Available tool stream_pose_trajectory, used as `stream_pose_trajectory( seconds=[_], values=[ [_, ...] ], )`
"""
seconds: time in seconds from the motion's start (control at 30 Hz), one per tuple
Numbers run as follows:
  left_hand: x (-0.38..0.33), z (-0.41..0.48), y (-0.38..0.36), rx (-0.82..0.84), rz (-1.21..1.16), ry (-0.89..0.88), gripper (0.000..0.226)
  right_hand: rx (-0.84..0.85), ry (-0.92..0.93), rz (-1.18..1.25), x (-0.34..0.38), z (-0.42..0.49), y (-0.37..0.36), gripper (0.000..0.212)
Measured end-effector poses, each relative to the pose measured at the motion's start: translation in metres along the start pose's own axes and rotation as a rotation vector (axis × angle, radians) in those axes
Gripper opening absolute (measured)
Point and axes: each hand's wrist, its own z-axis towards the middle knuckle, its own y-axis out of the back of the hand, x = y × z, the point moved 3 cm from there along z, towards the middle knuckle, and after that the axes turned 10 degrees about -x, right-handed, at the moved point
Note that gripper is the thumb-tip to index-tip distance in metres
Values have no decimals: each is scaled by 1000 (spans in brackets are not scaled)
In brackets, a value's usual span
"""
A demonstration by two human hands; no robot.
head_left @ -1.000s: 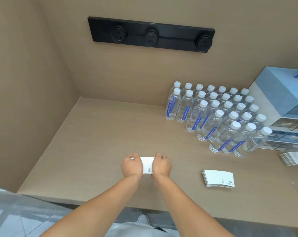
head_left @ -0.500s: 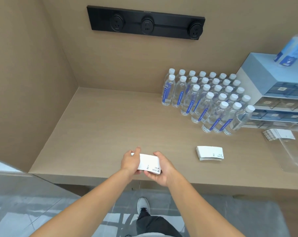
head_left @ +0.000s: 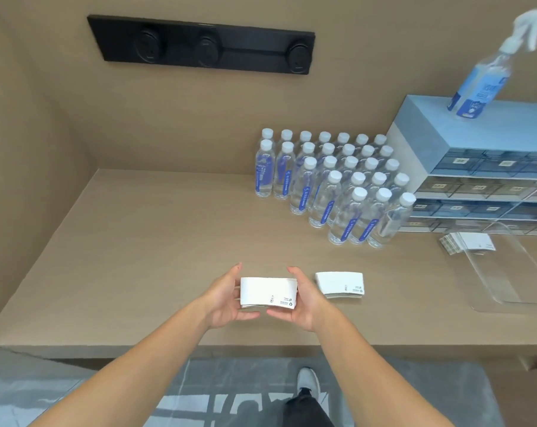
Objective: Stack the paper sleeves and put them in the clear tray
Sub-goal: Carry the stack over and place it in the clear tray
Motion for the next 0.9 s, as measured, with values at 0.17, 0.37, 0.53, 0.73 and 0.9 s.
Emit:
stream_pose_trajectory(
  seconds=[0.17,0.37,0.53,0.73,0.9],
  values=[
    [-12,33,-81,28,-45,50,58,-31,35,-35,59,23,72,45],
    [-25,64,-157,31,-20,80,68,-63,21,-71,118,48,138,53],
    [-18,73,-179,-31,30,131,65,-67,0,-200,131,63,167,43],
    [-15,72,-177,-60,84,183,63,-59,34,-415,134,61,184,25],
    [-12,74,-183,-109,191,185,62,-68,53,-497,133,60,182,22]
  ],
)
